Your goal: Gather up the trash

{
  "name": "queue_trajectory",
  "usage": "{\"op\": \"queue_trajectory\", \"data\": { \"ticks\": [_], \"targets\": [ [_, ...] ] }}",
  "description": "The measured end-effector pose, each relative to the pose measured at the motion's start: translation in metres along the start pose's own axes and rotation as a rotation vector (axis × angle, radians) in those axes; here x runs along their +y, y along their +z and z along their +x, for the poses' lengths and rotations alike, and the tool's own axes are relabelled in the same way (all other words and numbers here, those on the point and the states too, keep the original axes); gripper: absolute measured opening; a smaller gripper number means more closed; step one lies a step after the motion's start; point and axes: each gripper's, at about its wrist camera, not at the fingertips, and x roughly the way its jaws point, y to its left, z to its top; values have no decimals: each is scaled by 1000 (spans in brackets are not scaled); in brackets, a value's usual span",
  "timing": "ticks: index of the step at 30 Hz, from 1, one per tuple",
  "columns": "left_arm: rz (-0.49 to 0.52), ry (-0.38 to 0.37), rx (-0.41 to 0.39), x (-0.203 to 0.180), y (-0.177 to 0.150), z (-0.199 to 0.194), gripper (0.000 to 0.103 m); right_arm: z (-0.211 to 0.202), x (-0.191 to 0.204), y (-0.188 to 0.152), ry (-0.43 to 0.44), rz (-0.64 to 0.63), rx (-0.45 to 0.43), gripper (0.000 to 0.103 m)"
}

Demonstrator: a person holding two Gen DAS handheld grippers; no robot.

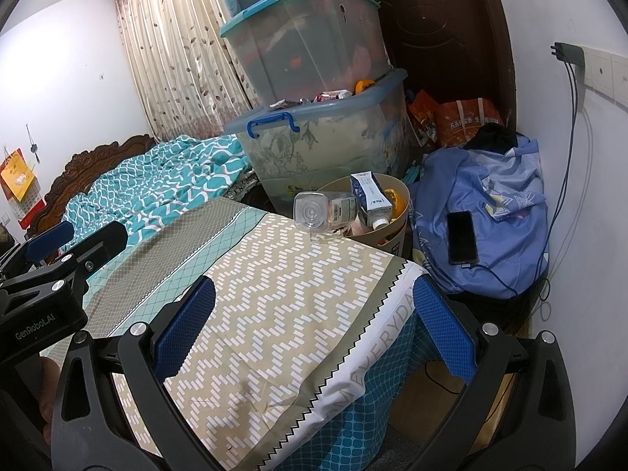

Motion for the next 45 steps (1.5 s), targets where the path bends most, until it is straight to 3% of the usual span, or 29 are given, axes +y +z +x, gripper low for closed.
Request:
{"op": "queue_trajectory", "data": {
  "ticks": [45],
  "targets": [
    [5,2,14,-2,-2,4,95,2,0,-2,1,1,1,100]
  ]
}}
